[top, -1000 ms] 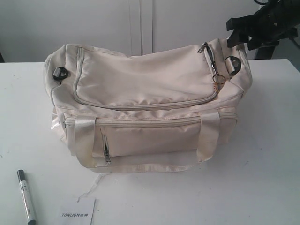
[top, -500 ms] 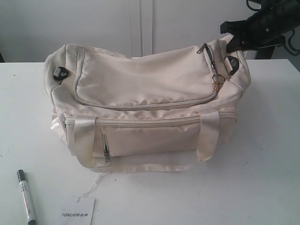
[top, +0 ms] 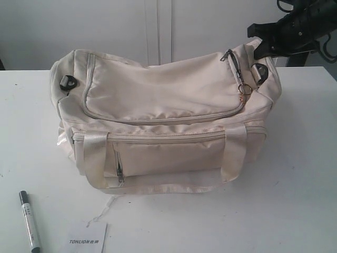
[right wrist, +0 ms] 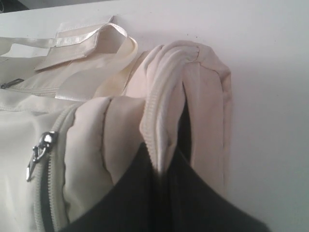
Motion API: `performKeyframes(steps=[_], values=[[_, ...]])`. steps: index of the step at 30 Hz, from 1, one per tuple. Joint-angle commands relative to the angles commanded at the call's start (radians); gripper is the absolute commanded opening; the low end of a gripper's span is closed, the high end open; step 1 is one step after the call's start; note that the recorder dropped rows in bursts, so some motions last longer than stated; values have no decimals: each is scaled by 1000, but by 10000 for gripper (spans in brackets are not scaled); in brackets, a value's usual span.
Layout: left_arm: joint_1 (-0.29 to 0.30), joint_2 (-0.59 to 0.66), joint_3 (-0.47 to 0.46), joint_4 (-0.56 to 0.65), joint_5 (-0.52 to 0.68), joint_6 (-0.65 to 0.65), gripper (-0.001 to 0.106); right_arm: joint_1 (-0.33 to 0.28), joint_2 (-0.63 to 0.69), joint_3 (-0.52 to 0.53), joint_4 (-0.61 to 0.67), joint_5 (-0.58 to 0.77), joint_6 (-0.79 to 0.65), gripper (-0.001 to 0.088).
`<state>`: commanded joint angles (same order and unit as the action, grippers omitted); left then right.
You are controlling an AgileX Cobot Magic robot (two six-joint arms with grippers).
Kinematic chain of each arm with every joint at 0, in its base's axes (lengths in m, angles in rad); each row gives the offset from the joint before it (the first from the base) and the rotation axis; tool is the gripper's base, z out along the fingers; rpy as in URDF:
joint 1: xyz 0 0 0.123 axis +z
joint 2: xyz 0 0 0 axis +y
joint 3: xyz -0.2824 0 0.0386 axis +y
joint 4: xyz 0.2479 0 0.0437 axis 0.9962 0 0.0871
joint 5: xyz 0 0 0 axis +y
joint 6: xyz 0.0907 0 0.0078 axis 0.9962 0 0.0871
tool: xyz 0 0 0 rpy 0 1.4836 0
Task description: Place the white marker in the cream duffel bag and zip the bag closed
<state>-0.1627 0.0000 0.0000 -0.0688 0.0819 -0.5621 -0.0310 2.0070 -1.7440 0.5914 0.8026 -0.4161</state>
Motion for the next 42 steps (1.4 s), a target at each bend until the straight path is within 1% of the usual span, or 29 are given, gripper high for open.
performKeyframes(steps=[6,9,11,15,17,21,24,29,35,42], values=[[0,0,0,0,-103,-4,0,0,0,0,0,-6,0,0],[0,0,0,0,-118,-4,0,0,0,0,0,-5,0,0],[0,0,0,0,-107,-4,0,0,0,0,0,-5,0,0],[0,0,-3,0,-30,2,0,0,0,0,0,-5,0,0],[0,0,-29,0,-5,18,0,0,0,0,0,-7,0,0],[0,8,-103,2,55,96,0,0,0,0,0,-7,0,0],[0,61,-152,2,97,134,0,0,0,0,0,-7,0,0],[0,174,-223,2,99,159,0,0,0,0,0,-7,0,0],[0,329,-311,2,99,241,0,0,0,0,0,-7,0,0],[0,508,-436,2,112,332,0,0,0,0,0,-7,0,0]])
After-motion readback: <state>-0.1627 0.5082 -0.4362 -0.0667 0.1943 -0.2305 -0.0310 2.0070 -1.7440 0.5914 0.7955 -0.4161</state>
